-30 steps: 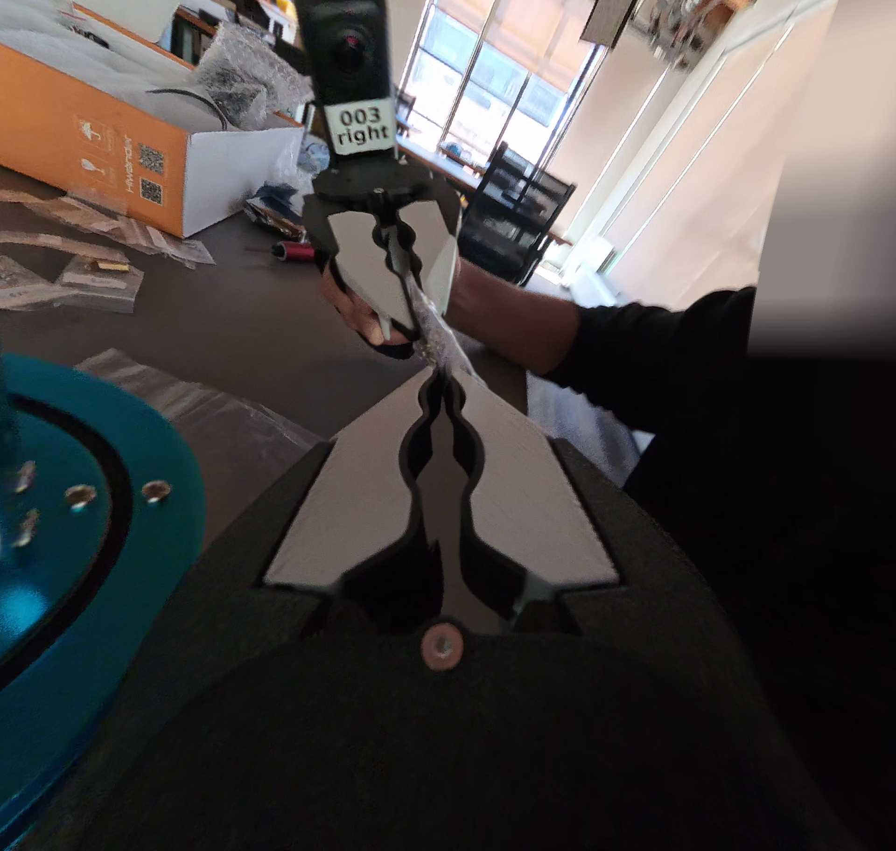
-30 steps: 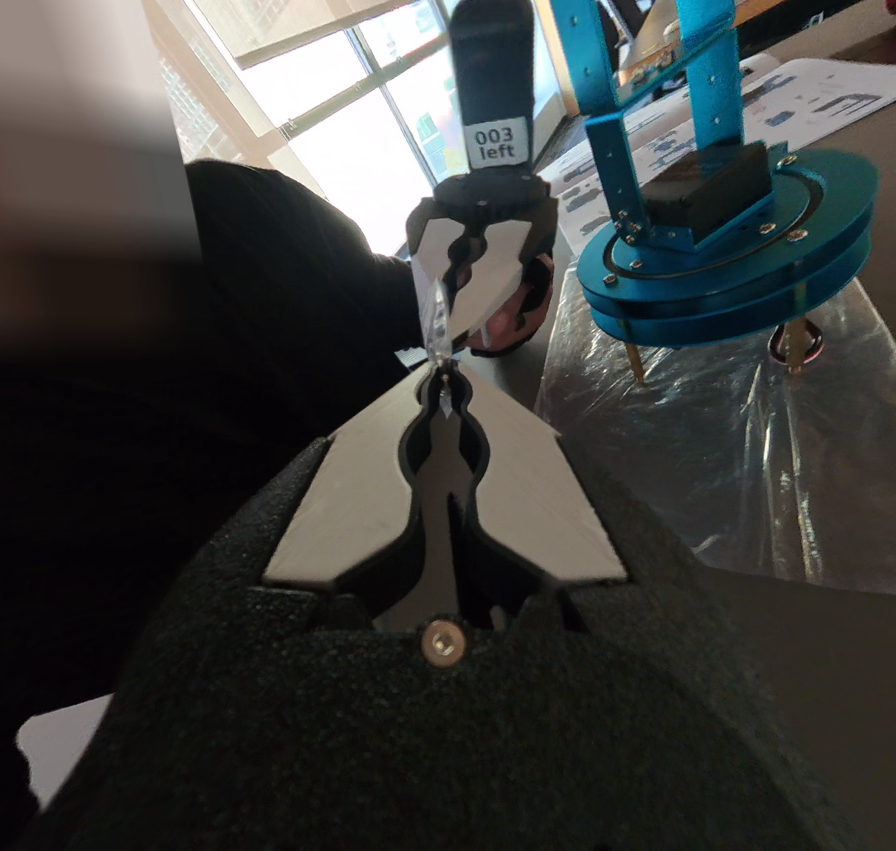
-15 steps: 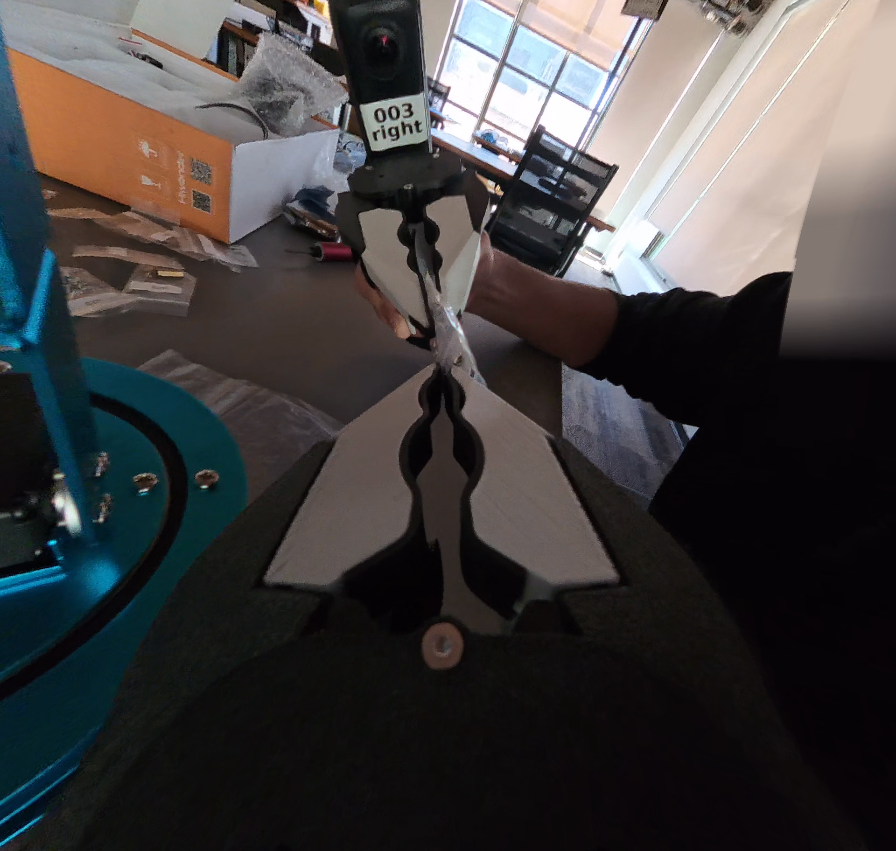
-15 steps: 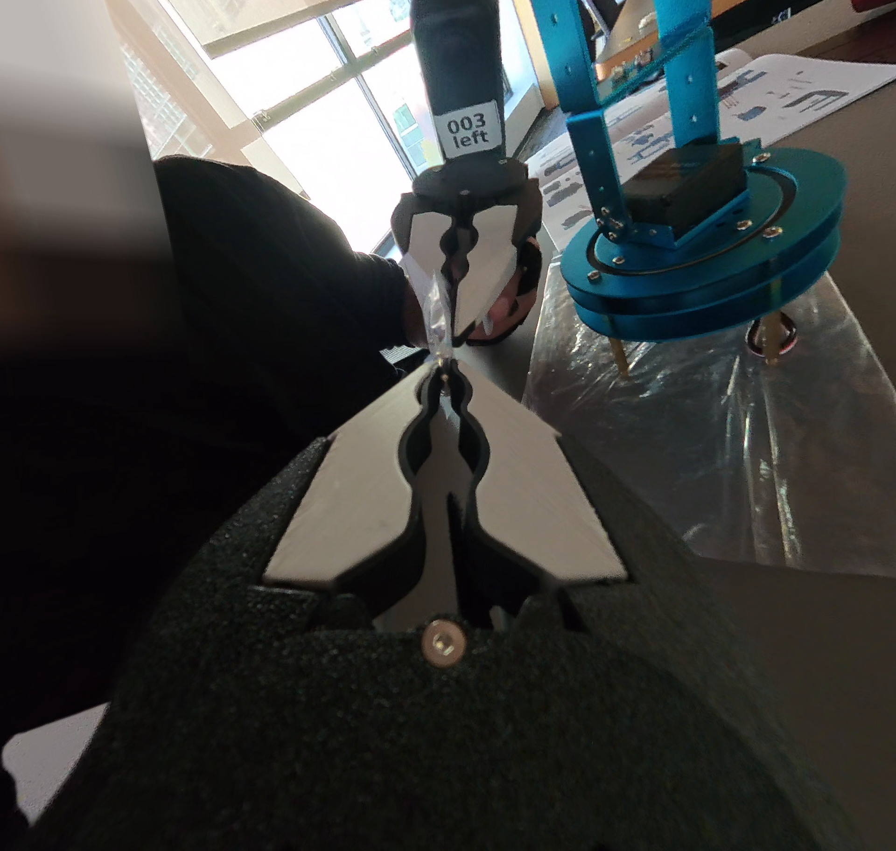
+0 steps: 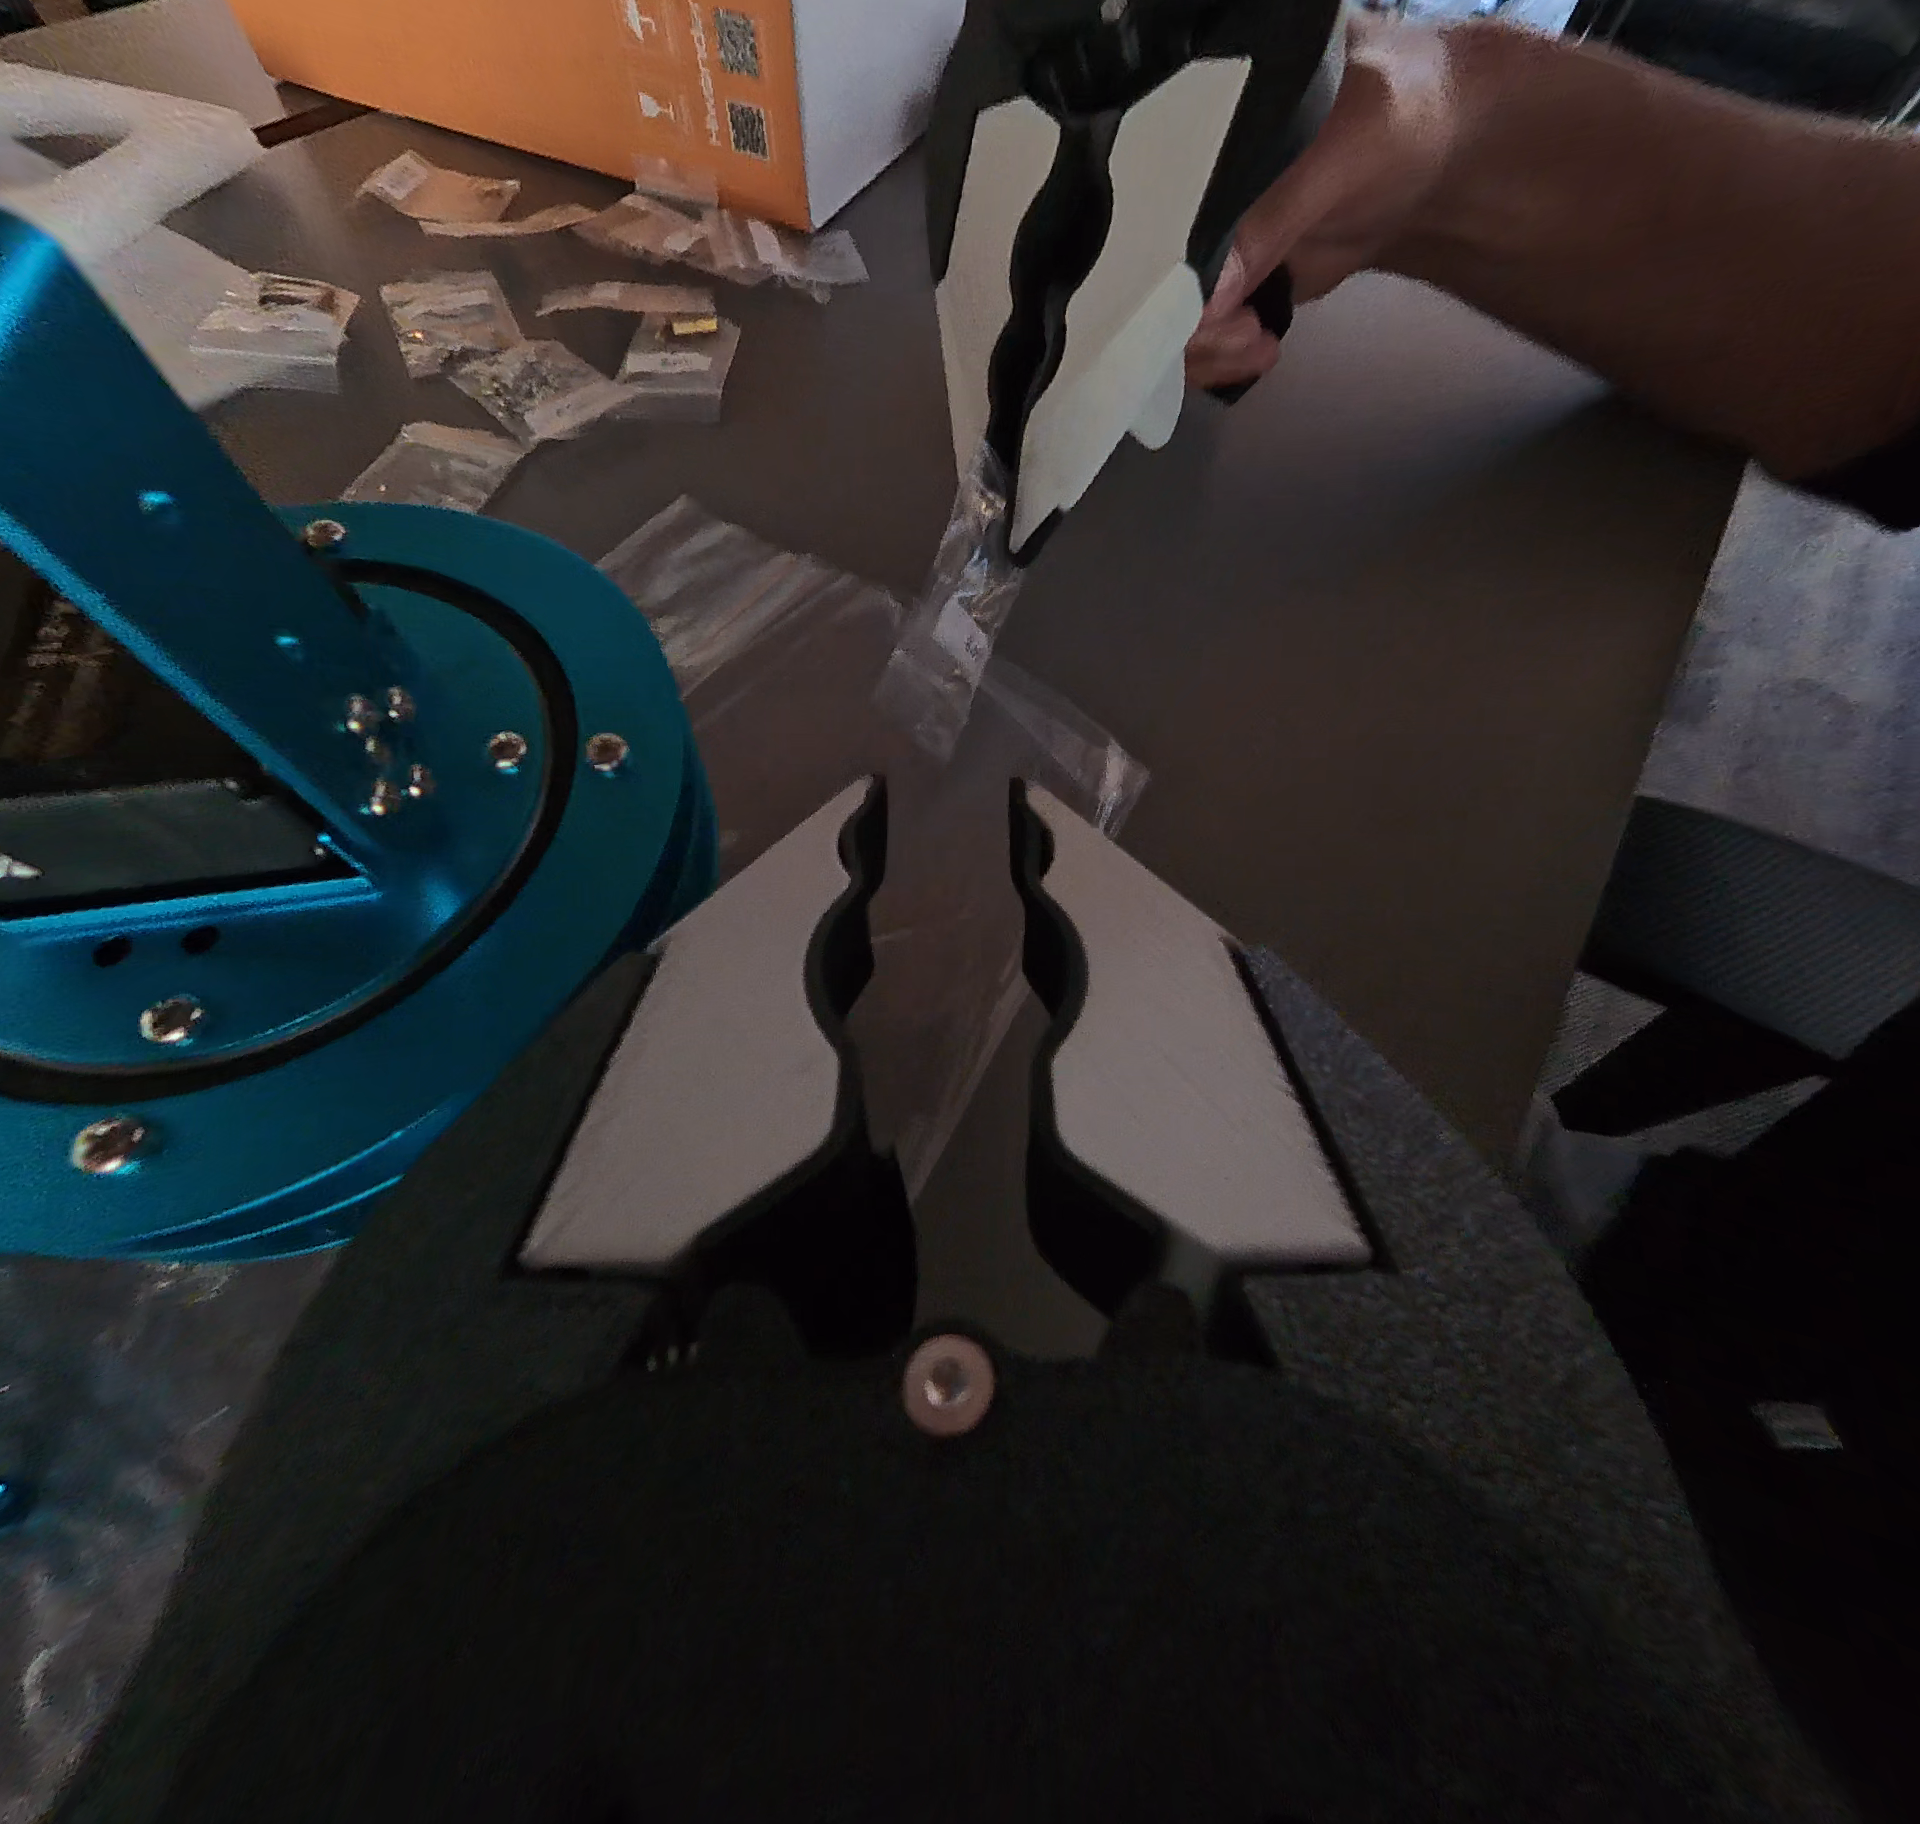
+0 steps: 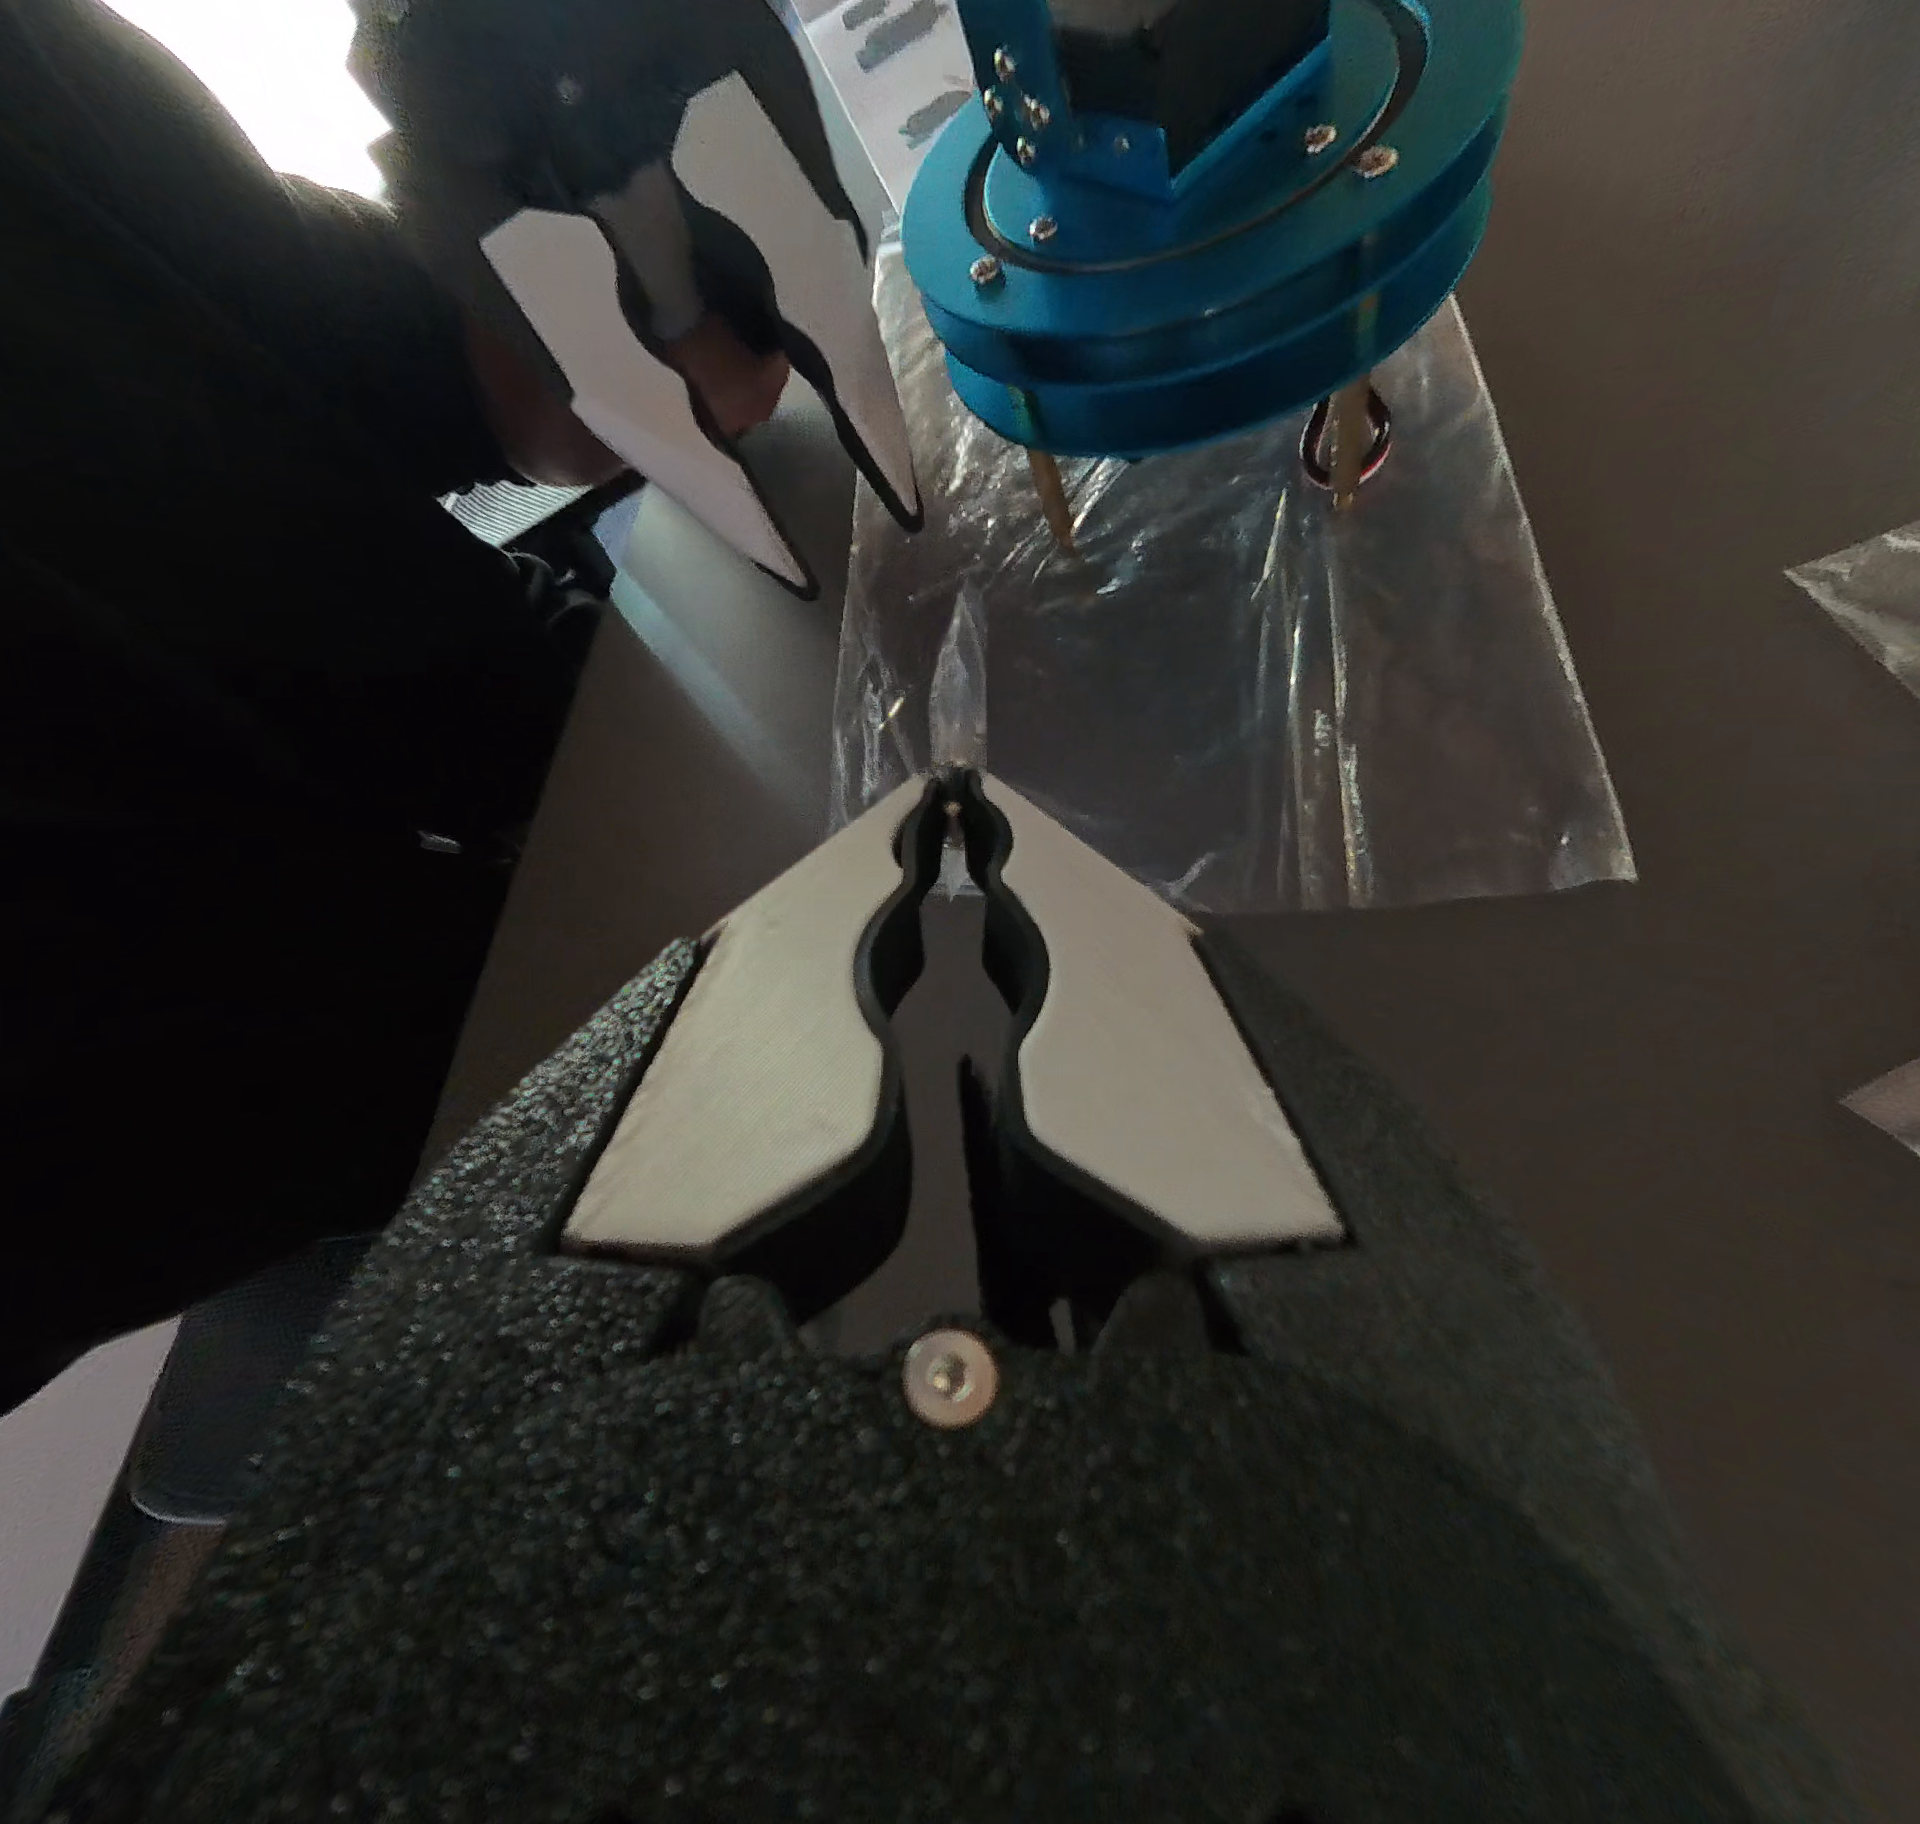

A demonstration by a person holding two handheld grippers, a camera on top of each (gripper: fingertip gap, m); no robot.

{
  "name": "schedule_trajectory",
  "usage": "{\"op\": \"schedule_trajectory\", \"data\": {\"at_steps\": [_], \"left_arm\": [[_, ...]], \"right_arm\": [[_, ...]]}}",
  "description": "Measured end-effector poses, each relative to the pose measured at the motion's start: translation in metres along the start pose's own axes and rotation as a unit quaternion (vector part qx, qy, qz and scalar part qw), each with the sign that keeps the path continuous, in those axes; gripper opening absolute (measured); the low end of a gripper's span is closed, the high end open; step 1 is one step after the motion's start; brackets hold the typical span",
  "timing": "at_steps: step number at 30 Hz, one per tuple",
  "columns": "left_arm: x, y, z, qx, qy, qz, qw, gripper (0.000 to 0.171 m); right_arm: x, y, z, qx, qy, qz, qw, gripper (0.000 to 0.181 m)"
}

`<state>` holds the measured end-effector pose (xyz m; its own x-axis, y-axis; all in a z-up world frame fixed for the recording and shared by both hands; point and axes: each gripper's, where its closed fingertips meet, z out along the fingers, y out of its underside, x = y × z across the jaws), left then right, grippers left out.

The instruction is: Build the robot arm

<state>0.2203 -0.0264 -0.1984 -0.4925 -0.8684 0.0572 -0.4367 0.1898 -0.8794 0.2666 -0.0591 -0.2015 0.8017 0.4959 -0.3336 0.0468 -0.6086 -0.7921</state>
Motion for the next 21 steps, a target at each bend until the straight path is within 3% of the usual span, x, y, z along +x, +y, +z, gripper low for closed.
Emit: {"op": "schedule_trajectory", "data": {"at_steps": [4,9,13,17,21], "left_arm": [[0.003,0.001,0.004,-0.009,-0.007,0.025,1.000,0.023],[0.008,-0.001,0.024,-0.039,-0.039,0.085,0.995,0.044],[0.012,0.006,0.038,-0.067,-0.039,0.097,0.992,0.045],[0.002,-0.002,0.034,-0.055,-0.093,0.119,0.987,0.046],[0.008,0.009,0.043,-0.079,-0.079,0.115,0.987,0.050]], "right_arm": [[0.006,0.013,0.008,-0.042,0.026,-0.010,0.999,0.003],[-0.001,0.013,0.014,-0.043,0.016,-0.013,0.999,0.003],[-0.002,0.010,0.015,-0.034,0.016,-0.006,0.999,0.003],[0.011,0.018,0.017,-0.047,0.036,0.025,0.998,0.003],[0.015,0.013,0.016,-0.033,0.045,0.050,0.997,0.002]]}}
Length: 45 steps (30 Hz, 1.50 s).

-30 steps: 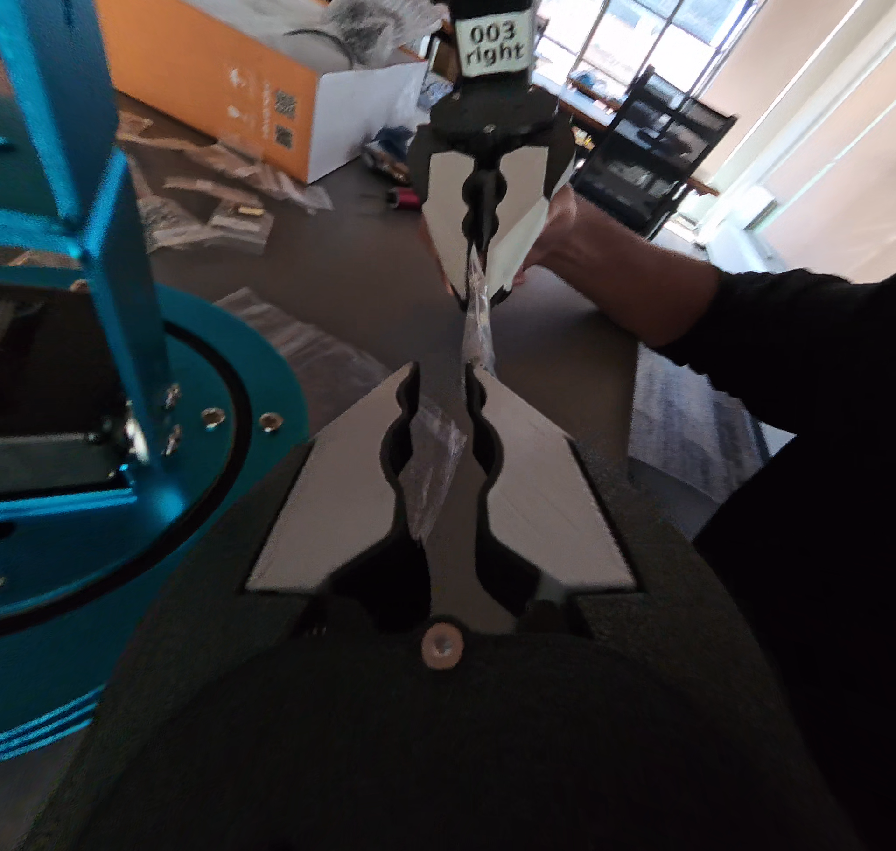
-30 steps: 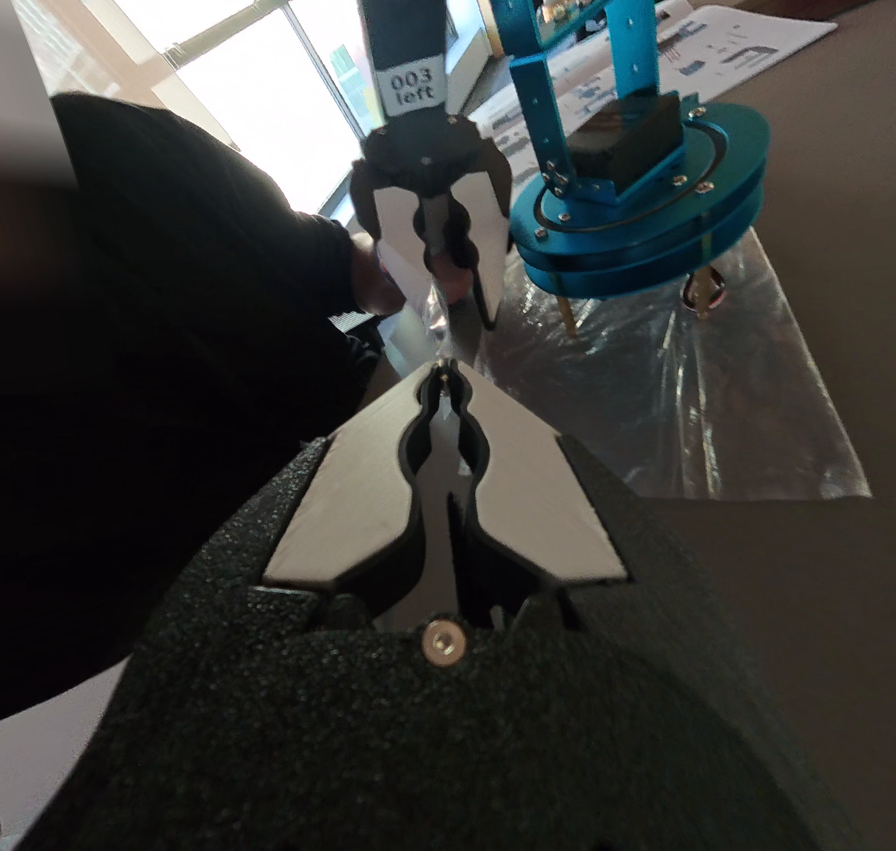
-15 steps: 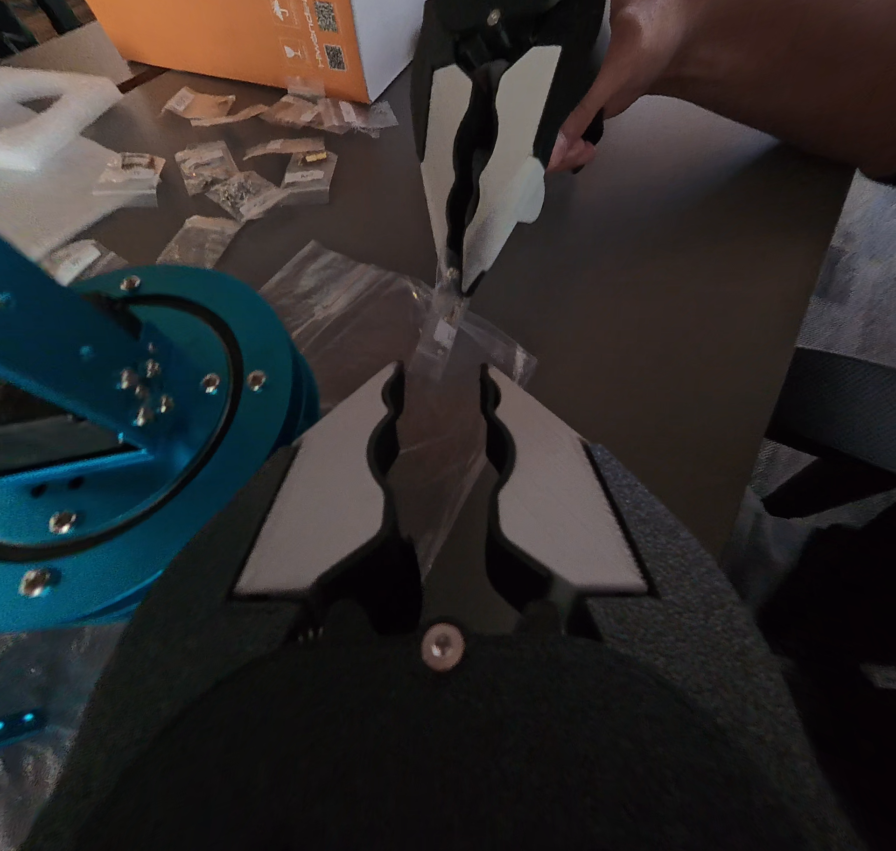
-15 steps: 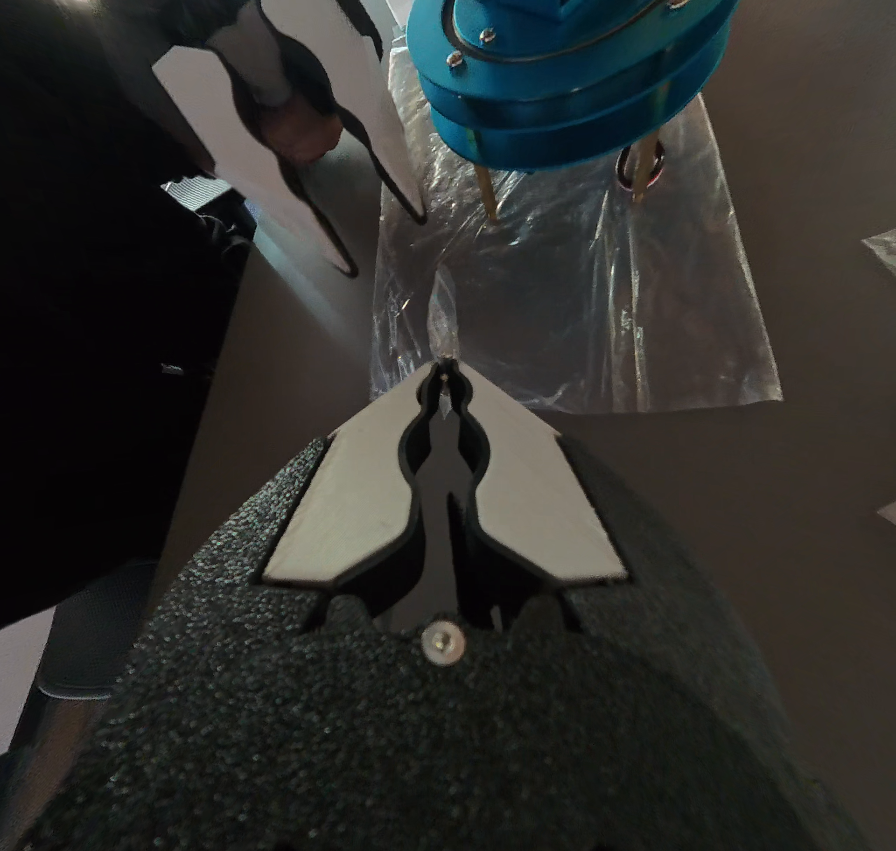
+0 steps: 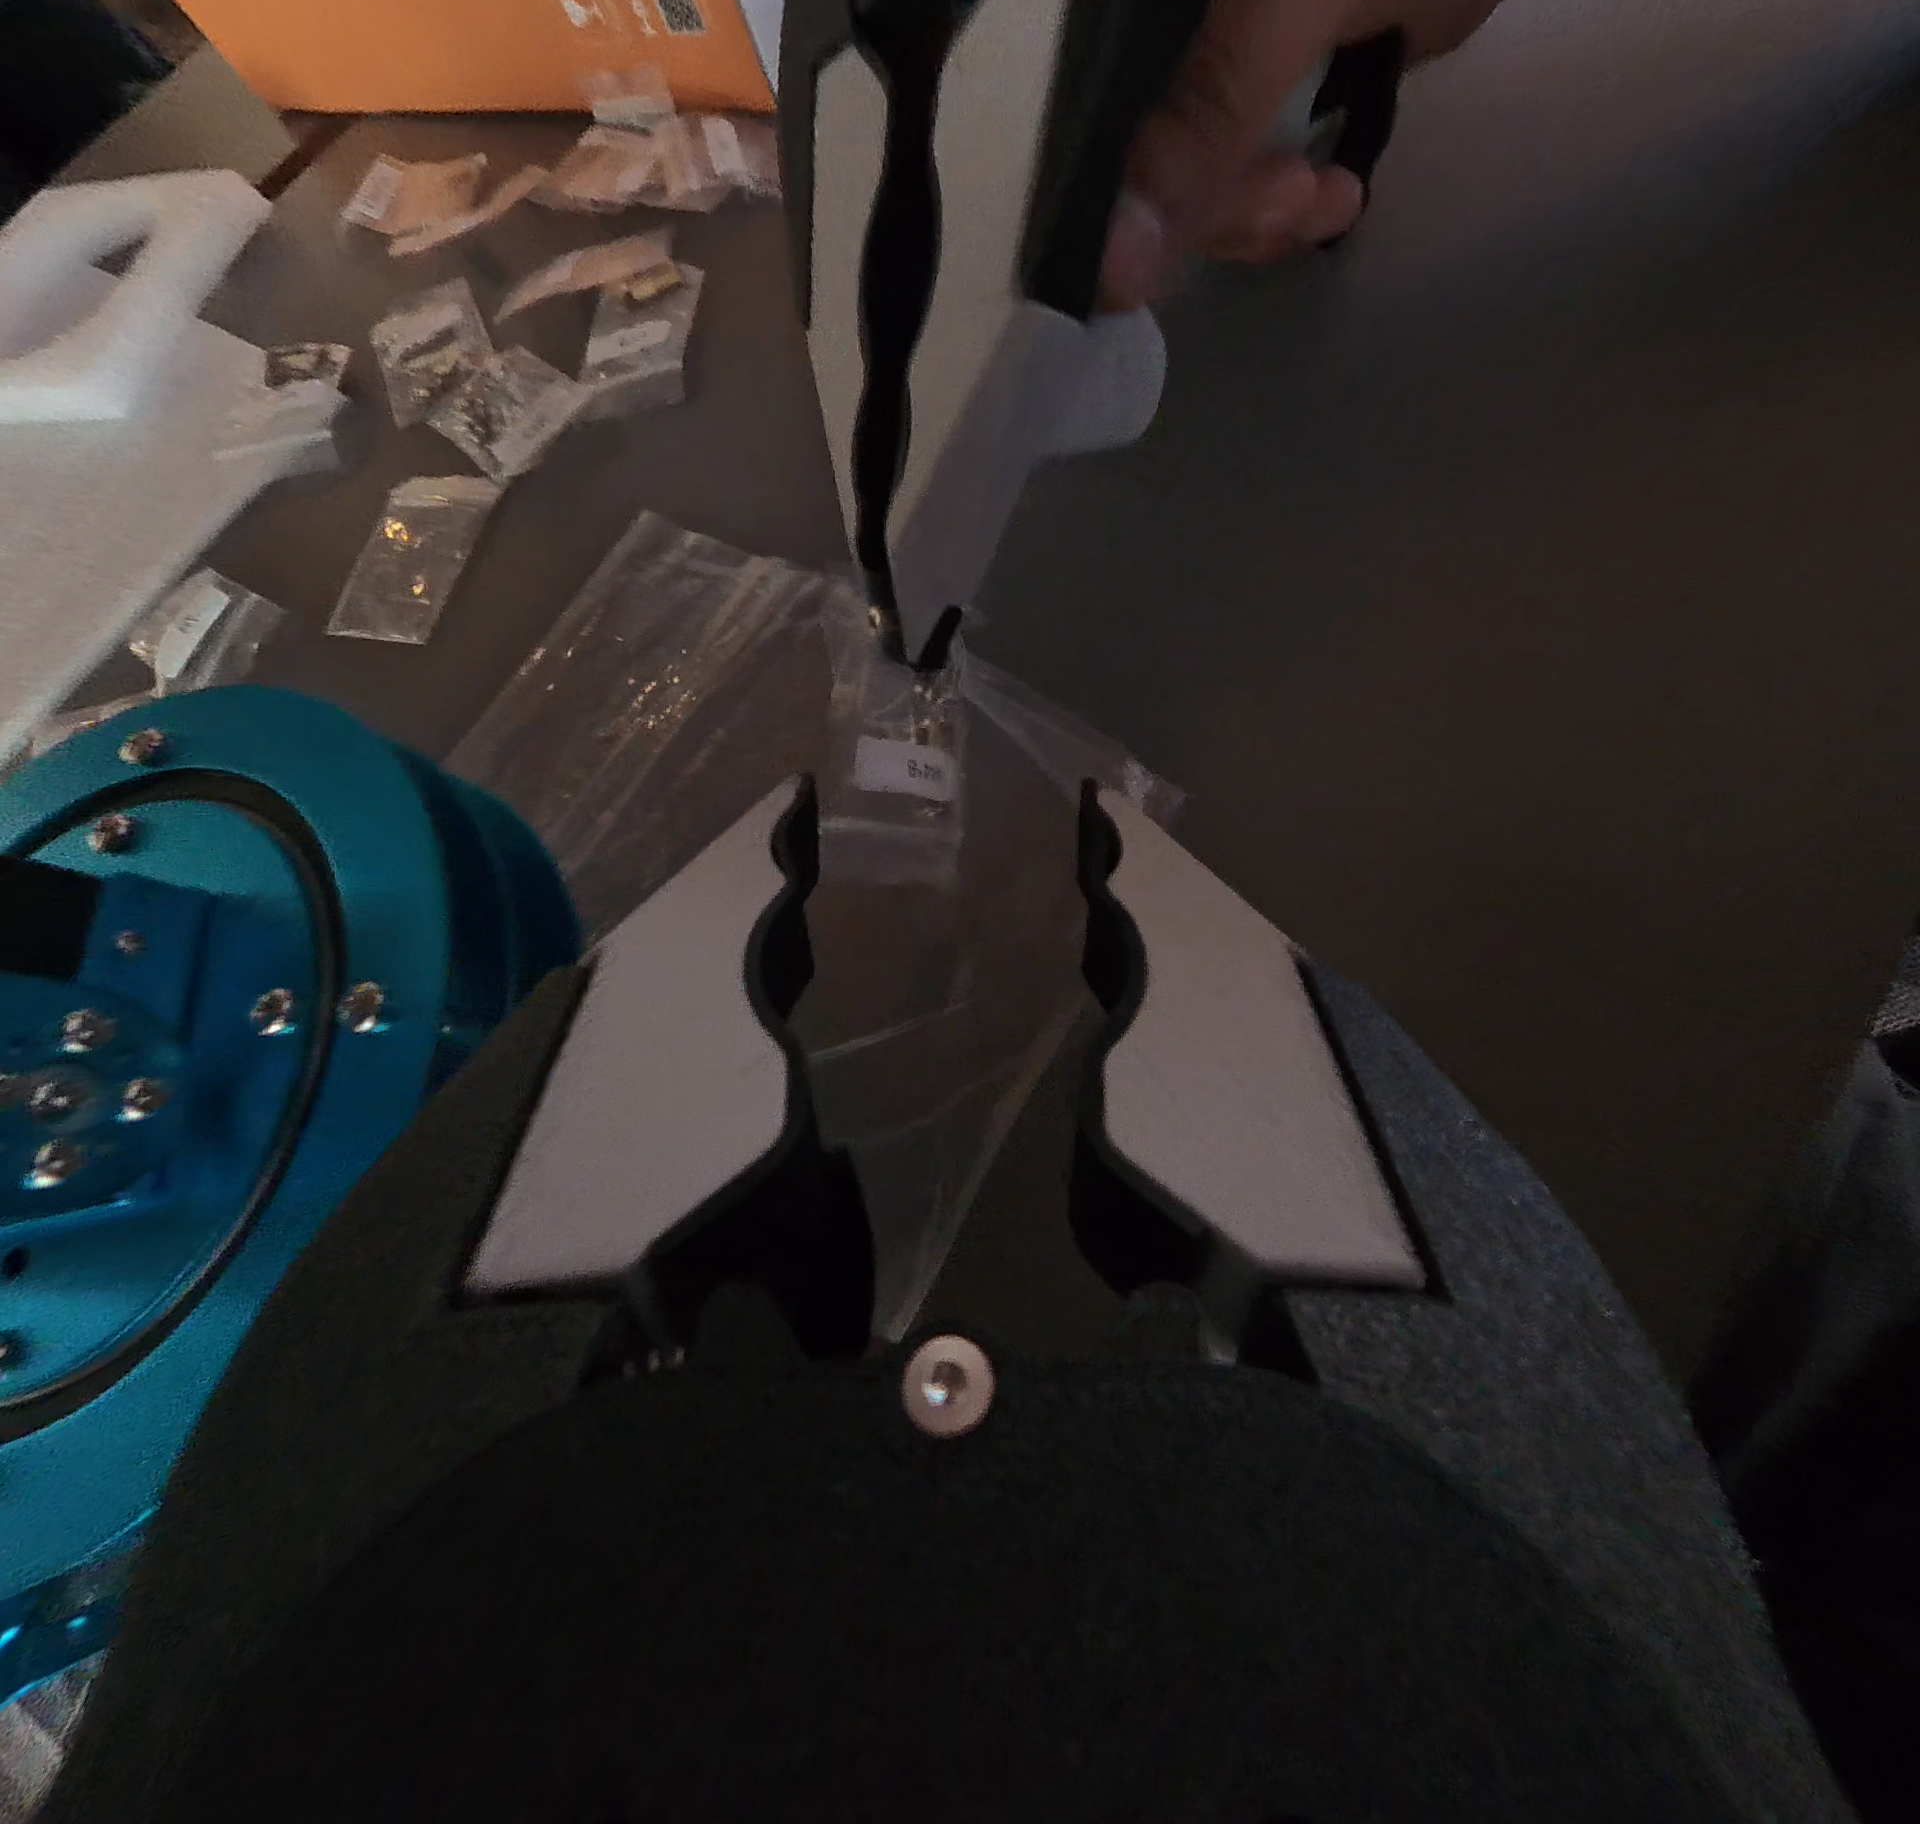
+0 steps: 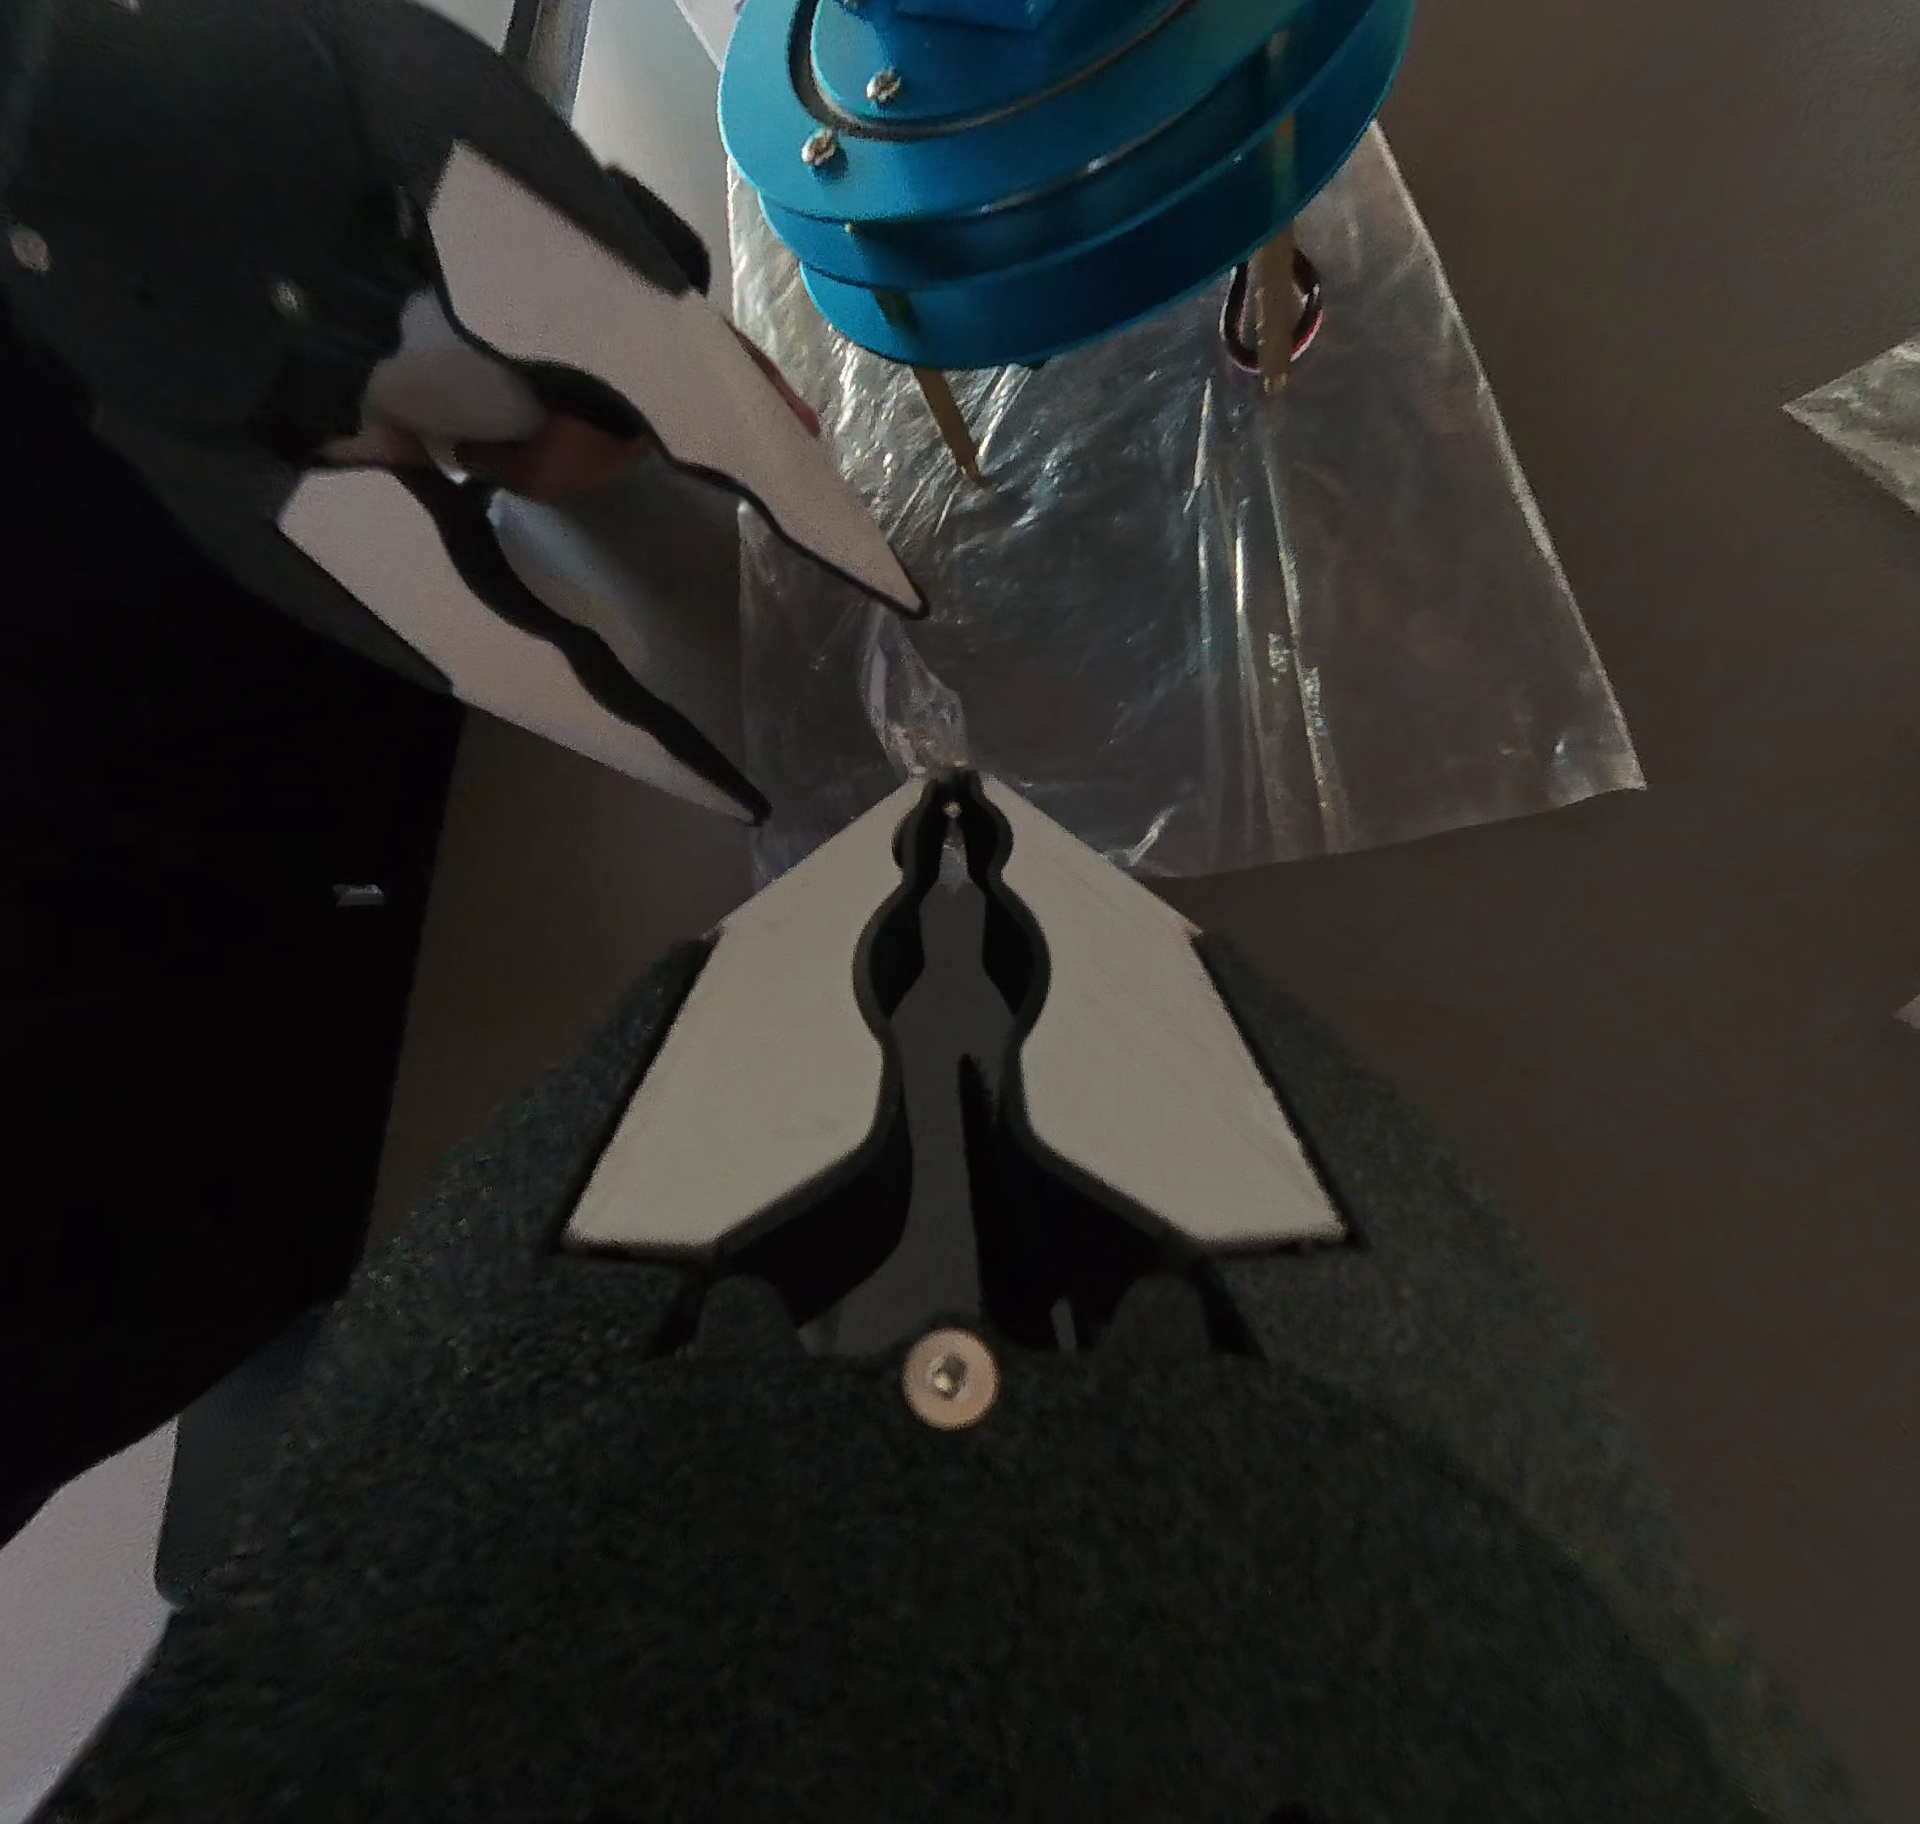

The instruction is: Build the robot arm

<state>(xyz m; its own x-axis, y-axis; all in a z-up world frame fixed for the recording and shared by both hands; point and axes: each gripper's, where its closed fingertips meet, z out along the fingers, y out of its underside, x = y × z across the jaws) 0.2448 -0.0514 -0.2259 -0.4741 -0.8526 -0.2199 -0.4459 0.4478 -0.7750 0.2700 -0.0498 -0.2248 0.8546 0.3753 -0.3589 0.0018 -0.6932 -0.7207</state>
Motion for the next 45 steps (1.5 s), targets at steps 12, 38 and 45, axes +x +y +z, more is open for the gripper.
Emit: {"op": "schedule_trajectory", "data": {"at_steps": [12,38,45], "left_arm": [[-0.006,-0.001,-0.007,-0.004,-0.004,-0.004,1.000,0.048],[-0.005,-0.001,-0.001,-0.003,-0.005,0.029,1.000,0.045],[0.001,0.011,0.007,-0.037,0.006,0.030,0.999,0.046]], "right_arm": [[-0.009,-0.007,-0.003,0.011,-0.005,-0.008,1.000,0.002],[-0.008,0.000,-0.002,0.002,-0.012,-0.035,0.999,0.003],[-0.002,0.002,-0.001,0.000,-0.004,-0.019,1.000,0.003]]}}
